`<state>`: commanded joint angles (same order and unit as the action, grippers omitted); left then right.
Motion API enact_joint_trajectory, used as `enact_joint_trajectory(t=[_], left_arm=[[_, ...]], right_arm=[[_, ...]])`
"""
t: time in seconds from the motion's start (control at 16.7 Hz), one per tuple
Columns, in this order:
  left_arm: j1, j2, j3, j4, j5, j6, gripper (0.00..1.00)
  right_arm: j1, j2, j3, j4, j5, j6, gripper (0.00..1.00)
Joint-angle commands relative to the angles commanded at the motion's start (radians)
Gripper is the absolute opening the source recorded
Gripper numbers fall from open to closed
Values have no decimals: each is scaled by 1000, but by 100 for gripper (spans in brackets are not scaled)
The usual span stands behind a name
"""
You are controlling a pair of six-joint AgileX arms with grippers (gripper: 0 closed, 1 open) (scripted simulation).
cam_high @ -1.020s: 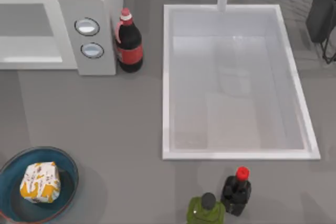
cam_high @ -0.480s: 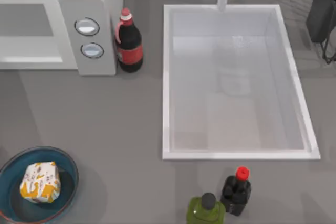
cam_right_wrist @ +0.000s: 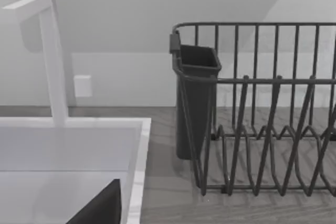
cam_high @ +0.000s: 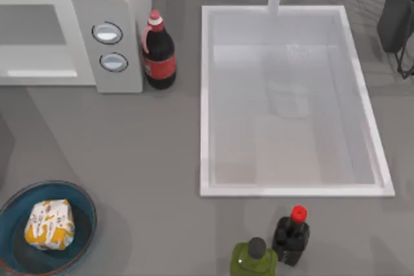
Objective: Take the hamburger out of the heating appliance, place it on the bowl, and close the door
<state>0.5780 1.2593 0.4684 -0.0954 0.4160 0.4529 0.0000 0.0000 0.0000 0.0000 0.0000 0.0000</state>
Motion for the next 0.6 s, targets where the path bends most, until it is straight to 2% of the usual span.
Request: enact_joint_trajectory(t=[0.3,0.42,0.6], left_arm=[[-4,-2,28,5,-38,-4,0],[-60,-26,12,5,-81,-50,0],[-219,-84,-24,6,-181,-157,0]], right_arm=[[0,0,0,0,0,0,100],[0,0,0,0,0,0,100],[0,0,0,0,0,0,100]])
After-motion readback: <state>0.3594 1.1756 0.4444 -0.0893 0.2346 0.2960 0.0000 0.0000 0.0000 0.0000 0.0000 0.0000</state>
